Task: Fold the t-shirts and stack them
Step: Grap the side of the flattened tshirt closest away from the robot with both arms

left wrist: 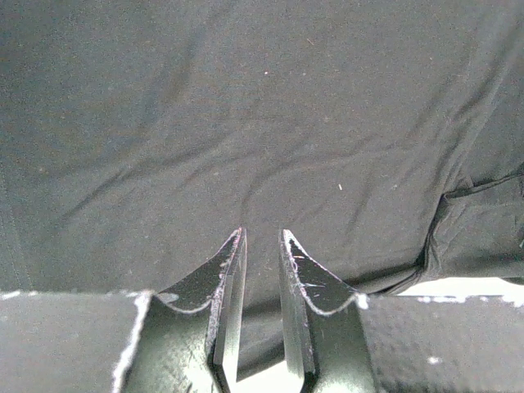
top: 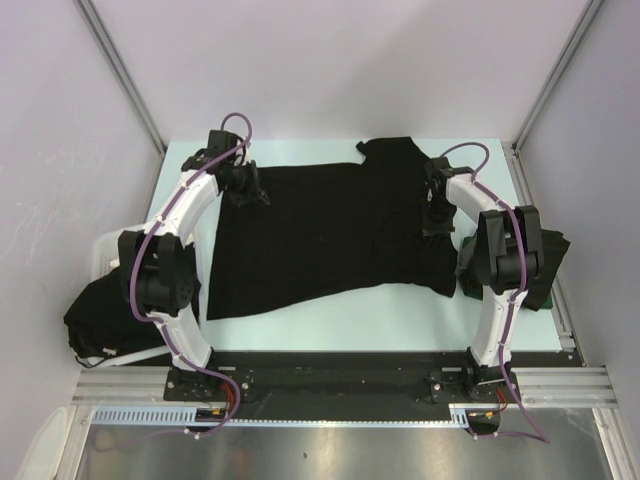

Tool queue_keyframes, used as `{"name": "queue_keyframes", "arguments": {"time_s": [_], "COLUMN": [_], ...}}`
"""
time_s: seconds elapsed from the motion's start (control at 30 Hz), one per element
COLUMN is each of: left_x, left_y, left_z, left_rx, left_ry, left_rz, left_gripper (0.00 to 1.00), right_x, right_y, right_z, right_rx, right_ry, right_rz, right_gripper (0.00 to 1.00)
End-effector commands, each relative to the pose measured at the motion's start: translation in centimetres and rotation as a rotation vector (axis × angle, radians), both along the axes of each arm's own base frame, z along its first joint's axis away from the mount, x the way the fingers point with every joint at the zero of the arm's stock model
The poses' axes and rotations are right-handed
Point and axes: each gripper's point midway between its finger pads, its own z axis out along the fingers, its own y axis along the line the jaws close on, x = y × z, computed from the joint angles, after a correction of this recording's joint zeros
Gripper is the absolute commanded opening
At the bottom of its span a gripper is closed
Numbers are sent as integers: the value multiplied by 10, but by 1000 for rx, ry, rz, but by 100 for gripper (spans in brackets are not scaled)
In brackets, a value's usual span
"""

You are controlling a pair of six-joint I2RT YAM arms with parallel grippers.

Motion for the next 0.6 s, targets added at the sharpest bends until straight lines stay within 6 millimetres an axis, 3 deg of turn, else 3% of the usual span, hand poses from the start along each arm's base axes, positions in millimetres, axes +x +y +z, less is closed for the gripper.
{"name": "queue_keyframes", "arguments": {"time_s": [0.0, 0.17, 0.33, 0.43, 0.57], "left_x": [-1, 1, 6, 5, 1], "left_y": [-4, -9, -14, -16, -15], "left_z": [32, 42, 65, 76, 77], "left_rx": [-12, -15, -23, -28, -36], "left_ry": [-84, -92, -136, -154, -157], "left_rz": [-25, -31, -35, -38, -27], "left_gripper": [27, 27, 27, 27, 27], "right_x": [3, 4, 6, 7, 8], "right_y": [5, 6, 5, 6, 7], "right_z": [-5, -10, -14, -15, -15], "right_rx": [16, 20, 20, 21, 27], "right_ry": [-1, 12, 20, 21, 22], "right_rz": [3, 9, 10, 12, 19], "right_gripper": [20, 21, 21, 16, 0]}}
